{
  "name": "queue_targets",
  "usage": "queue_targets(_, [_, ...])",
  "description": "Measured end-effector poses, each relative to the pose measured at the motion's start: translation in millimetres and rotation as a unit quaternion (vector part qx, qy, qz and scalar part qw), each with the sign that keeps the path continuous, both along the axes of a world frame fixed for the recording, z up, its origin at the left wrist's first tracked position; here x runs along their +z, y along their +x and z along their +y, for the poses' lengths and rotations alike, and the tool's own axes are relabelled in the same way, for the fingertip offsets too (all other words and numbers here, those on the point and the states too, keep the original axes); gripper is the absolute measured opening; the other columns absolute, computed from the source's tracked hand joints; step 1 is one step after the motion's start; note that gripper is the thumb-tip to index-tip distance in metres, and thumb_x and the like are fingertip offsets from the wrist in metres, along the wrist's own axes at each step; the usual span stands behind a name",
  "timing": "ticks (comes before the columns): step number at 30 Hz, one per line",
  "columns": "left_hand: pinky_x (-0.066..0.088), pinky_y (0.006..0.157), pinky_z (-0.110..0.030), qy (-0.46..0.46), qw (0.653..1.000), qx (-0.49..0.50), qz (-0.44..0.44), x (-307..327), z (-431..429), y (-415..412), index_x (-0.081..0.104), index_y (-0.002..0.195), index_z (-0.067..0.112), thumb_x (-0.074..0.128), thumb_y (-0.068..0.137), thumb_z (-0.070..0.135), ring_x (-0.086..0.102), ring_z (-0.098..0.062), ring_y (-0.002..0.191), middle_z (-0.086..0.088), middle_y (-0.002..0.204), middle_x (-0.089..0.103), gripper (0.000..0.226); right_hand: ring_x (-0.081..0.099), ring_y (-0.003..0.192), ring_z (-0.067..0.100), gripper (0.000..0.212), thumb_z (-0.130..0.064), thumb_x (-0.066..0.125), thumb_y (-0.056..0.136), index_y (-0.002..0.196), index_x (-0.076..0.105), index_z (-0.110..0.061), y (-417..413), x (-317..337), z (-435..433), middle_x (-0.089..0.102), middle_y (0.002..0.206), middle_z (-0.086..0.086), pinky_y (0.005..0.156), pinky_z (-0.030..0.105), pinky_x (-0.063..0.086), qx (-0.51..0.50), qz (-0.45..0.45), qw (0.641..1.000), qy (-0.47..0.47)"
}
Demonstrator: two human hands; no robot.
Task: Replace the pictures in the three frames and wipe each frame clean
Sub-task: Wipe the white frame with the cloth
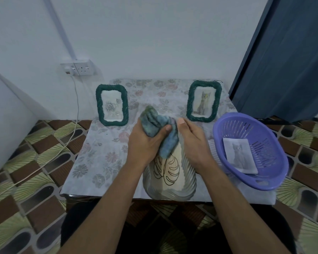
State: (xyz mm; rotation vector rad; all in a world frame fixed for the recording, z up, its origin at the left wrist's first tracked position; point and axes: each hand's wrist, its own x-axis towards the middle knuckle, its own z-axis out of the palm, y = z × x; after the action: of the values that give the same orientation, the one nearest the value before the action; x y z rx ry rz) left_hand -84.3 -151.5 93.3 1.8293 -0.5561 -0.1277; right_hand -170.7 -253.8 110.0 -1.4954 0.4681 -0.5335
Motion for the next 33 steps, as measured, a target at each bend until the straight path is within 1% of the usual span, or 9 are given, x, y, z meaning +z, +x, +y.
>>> queue_targets(4, [0.045,0.070,-0.003,-0.002,1.000,0.000,0.000,-6.4,4.7,7.4,0.061,0.102,0.033,0.065,0.077,0.065,0.058,0.019,0.082,0.022,0.092,0.065,0.041,0.067,0.101,-0.001,0.034,-0.023,0.044,0.106,0.093,0.074,-0.033,-5.2,4.3,0.3,0.074,0.101,-0.019,0.091,0.020,0.053,0.010,0.007,1.000,0.028])
queue_targets(6, [0.049,0.073,-0.011,-0.029,1.000,0.009,0.007,-8.7,5.7,9.3,0.065,0.094,0.034,0.062,0.083,0.061,0.062,0.012,0.082,0.019,0.090,0.068,0.029,0.056,0.114,0.022,0.024,-0.022,0.045,0.106,0.110,0.065,-0.011,-8.0,6.1,0.3,0.061,0.124,0.006,0.100,0.028,0.041,0.007,-0.004,1.000,0.026])
queue_targets(8, [0.048,0.067,-0.012,-0.040,0.998,0.037,0.010,-9.0,3.8,10.4,0.066,0.084,0.031,0.060,0.090,0.050,0.062,0.009,0.072,0.016,0.080,0.068,0.021,0.038,0.117,0.030,0.026,-0.020,0.045,0.105,0.111,0.049,0.005,-10.5,6.6,-1.1,0.039,0.130,0.022,0.098,0.023,0.027,0.000,-0.015,1.000,0.024])
queue_targets(14, [0.038,0.048,-0.009,-0.039,0.990,0.126,-0.052,-10.2,0.9,13.3,0.057,0.070,0.020,0.055,0.099,0.033,0.054,0.008,0.053,0.010,0.062,0.058,0.033,0.034,0.115,0.035,0.046,-0.018,0.045,0.105,0.121,0.037,0.025,-10.2,5.6,-1.0,0.031,0.129,0.017,0.097,0.027,0.028,-0.011,-0.036,0.999,0.031])
queue_targets(16, [0.041,0.054,-0.006,-0.060,0.989,0.126,-0.043,-11.2,2.4,12.0,0.061,0.084,0.016,0.056,0.099,0.034,0.057,0.012,0.062,0.013,0.072,0.061,0.024,0.044,0.115,0.036,0.043,-0.018,0.045,0.105,0.115,0.047,0.023,-10.2,5.6,0.2,0.045,0.126,0.018,0.098,0.029,0.033,-0.026,-0.022,0.999,0.039])
queue_targets(18, [0.048,0.069,-0.007,-0.091,0.992,0.089,0.004,-16.0,6.0,15.0,0.064,0.104,0.010,0.057,0.096,0.040,0.062,0.014,0.080,0.012,0.089,0.067,0.032,0.064,0.112,0.024,0.033,-0.026,0.049,0.104,0.105,0.069,0.000,-10.1,3.8,0.1,0.072,0.111,0.011,0.102,0.036,0.045,-0.039,-0.009,0.997,0.068])
queue_targets(21, [0.053,0.090,-0.026,-0.114,0.988,-0.011,0.108,-21.7,11.9,12.5,0.064,0.120,0.017,0.059,0.090,0.053,0.066,-0.006,0.108,0.005,0.111,0.072,0.047,0.061,0.121,0.023,0.038,-0.047,0.058,0.095,0.110,0.065,-0.012,-7.5,-3.2,-7.5,0.067,0.121,0.005,0.109,0.042,0.045,-0.079,-0.001,0.990,0.118])
queue_targets(25, [0.052,0.091,-0.022,-0.094,0.971,-0.108,0.190,-27.5,20.1,-4.5,0.063,0.115,0.029,0.061,0.086,0.042,0.066,-0.005,0.108,0.011,0.111,0.072,0.032,0.066,0.075,0.005,0.027,-0.030,0.050,0.104,0.090,0.064,-0.012,-7.0,-3.8,-18.2,0.069,0.080,-0.004,0.067,0.018,0.052,-0.118,-0.021,0.982,0.148])
queue_targets(33, [0.054,0.080,-0.021,-0.117,0.964,-0.068,0.231,-39.7,35.3,-24.7,0.068,0.105,0.028,0.059,0.091,0.037,0.070,-0.008,0.099,0.012,0.099,0.075,0.019,0.067,0.063,-0.001,0.023,-0.028,0.048,0.105,0.084,0.058,-0.024,-6.8,-4.7,-22.0,0.069,0.063,-0.016,0.060,0.016,0.055,-0.193,-0.052,0.957,0.212])
